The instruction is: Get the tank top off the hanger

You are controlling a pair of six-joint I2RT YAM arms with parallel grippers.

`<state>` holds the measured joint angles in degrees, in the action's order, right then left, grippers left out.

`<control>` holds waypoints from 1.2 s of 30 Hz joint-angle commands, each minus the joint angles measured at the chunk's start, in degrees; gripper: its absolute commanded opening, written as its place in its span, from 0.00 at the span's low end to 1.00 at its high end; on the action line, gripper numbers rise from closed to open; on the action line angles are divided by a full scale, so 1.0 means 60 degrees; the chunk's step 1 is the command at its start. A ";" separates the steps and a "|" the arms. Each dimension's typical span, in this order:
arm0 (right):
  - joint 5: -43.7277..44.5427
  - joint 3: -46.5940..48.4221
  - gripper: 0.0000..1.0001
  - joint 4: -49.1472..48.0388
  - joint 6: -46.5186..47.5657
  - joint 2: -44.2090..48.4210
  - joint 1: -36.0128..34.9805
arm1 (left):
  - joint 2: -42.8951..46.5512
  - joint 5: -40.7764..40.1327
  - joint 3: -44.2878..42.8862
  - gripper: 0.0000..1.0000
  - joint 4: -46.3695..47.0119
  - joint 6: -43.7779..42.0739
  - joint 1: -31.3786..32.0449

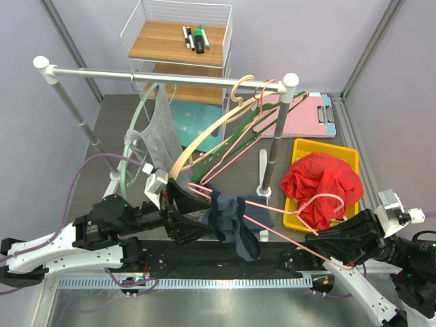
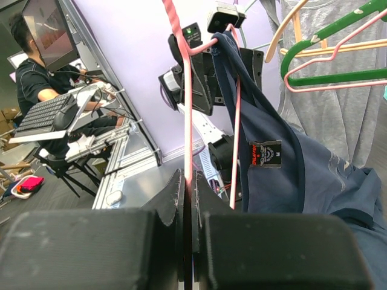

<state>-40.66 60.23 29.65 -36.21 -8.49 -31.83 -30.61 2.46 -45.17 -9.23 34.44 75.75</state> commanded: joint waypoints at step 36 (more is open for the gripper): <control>0.3729 0.2764 0.01 0.5662 0.1757 0.0785 0.0032 | -0.0200 -0.4028 -0.1480 0.00 -0.2006 -0.0128 0.0032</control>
<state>-25.15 73.23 55.86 -28.03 -4.89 -31.75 -29.54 -17.23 -51.09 -19.88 35.48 75.75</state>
